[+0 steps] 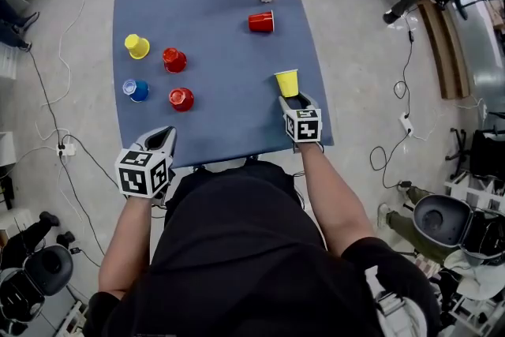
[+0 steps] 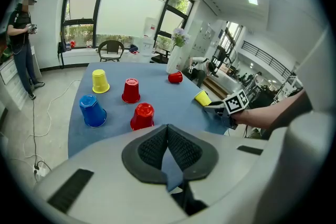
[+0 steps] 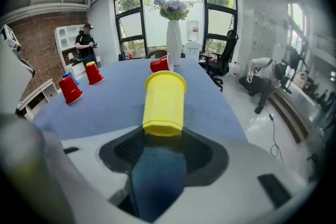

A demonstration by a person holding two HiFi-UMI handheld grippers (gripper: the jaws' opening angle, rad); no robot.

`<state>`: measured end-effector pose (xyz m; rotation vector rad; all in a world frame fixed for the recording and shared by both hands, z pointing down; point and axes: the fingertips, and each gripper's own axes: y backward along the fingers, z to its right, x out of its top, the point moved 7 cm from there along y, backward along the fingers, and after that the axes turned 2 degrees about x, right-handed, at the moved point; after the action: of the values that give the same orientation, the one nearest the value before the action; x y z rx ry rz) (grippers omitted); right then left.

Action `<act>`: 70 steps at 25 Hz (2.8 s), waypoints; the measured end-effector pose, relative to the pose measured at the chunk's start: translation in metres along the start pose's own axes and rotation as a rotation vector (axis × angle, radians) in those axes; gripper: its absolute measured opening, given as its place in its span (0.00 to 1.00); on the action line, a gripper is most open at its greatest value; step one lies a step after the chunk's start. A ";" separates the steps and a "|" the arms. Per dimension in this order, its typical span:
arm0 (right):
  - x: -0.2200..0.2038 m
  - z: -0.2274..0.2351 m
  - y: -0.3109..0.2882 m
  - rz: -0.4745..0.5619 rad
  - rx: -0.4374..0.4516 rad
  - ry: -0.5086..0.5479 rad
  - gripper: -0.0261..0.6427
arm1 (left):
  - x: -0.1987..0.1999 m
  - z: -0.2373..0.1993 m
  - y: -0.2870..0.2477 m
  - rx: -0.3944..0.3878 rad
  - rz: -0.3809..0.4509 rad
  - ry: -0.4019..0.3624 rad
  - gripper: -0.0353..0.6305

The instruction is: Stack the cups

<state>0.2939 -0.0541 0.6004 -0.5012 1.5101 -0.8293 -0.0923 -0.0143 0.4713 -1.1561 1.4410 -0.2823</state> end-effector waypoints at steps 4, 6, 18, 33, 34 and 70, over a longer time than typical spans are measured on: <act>0.007 -0.003 0.006 0.027 0.009 0.030 0.37 | 0.002 0.001 -0.001 -0.004 0.005 -0.002 0.06; 0.012 -0.005 0.009 0.040 0.017 0.057 0.37 | 0.002 0.002 -0.002 -0.008 0.007 -0.002 0.06; 0.044 -0.033 0.027 0.105 0.069 0.173 0.37 | 0.003 -0.003 -0.004 -0.020 0.028 0.007 0.06; 0.086 -0.160 0.015 -0.037 0.344 0.475 0.37 | -0.005 -0.039 0.011 0.014 0.075 0.077 0.06; 0.086 -0.166 0.015 -0.044 0.355 0.489 0.37 | -0.007 -0.041 0.012 0.016 0.075 0.080 0.06; 0.103 -0.236 -0.033 -0.110 0.342 0.567 0.37 | -0.037 -0.082 0.037 0.038 0.073 0.130 0.06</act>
<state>0.0448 -0.1031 0.5474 -0.0916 1.8076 -1.3660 -0.1875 -0.0047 0.4877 -1.0686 1.5819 -0.3378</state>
